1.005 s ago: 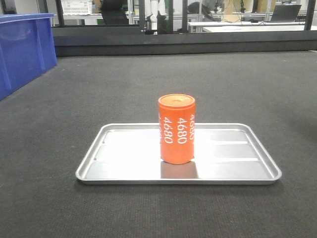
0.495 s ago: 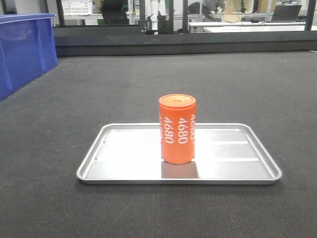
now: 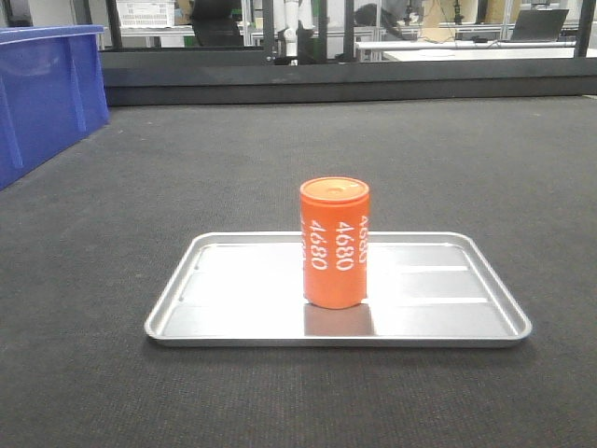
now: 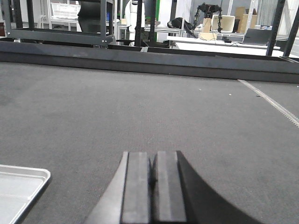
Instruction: Grab orange capacitor from left shelf to right conveyor
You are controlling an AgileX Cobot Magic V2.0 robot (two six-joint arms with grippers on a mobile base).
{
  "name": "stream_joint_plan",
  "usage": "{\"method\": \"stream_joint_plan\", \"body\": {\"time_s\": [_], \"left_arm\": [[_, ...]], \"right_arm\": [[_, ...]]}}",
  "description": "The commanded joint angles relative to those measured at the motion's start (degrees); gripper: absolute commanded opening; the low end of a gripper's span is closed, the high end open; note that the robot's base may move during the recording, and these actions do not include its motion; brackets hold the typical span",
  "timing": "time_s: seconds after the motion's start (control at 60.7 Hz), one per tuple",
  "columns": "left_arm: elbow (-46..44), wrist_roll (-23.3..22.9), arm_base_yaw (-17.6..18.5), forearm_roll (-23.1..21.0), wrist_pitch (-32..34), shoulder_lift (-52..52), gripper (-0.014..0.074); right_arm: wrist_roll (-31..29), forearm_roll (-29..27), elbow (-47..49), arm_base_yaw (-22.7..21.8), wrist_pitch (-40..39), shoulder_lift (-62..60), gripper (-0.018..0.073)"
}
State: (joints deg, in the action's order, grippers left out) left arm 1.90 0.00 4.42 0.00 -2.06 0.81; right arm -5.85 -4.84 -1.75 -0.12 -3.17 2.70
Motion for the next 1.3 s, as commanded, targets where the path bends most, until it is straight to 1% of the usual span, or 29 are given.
{"method": "stream_joint_plan", "body": {"time_s": [0.0,0.099,0.181,0.247,0.363,0.676,1.286], "left_arm": [[-0.45,0.0,0.32,0.0,4.71,-0.58,-0.0105],[-0.45,0.0,0.32,0.0,4.71,-0.58,-0.0105],[-0.45,0.0,0.32,0.0,4.71,-0.58,-0.0105],[-0.45,0.0,0.32,0.0,4.71,-0.58,-0.0105],[-0.45,0.0,0.32,0.0,4.71,-0.58,-0.0105],[-0.45,0.0,0.32,0.0,4.71,-0.58,-0.0105],[-0.45,0.0,0.32,-0.31,4.71,-0.58,-0.0105]], "right_arm": [[-0.23,-0.17,-0.1,-0.01,-6.47,0.57,0.0052],[-0.19,-0.08,-0.1,-0.01,-8.04,0.57,0.0052],[-0.03,1.33,-0.1,-0.01,-8.88,-0.38,0.0052],[1.45,2.33,-0.1,-0.01,-8.83,-1.31,0.0052],[3.94,2.38,-0.1,-0.01,-8.19,-2.81,0.0052],[4.13,2.19,-0.1,-1.1,-7.05,-3.1,0.0052],[4.38,1.95,-0.1,-1.1,-7.1,-3.1,0.0052]]}}
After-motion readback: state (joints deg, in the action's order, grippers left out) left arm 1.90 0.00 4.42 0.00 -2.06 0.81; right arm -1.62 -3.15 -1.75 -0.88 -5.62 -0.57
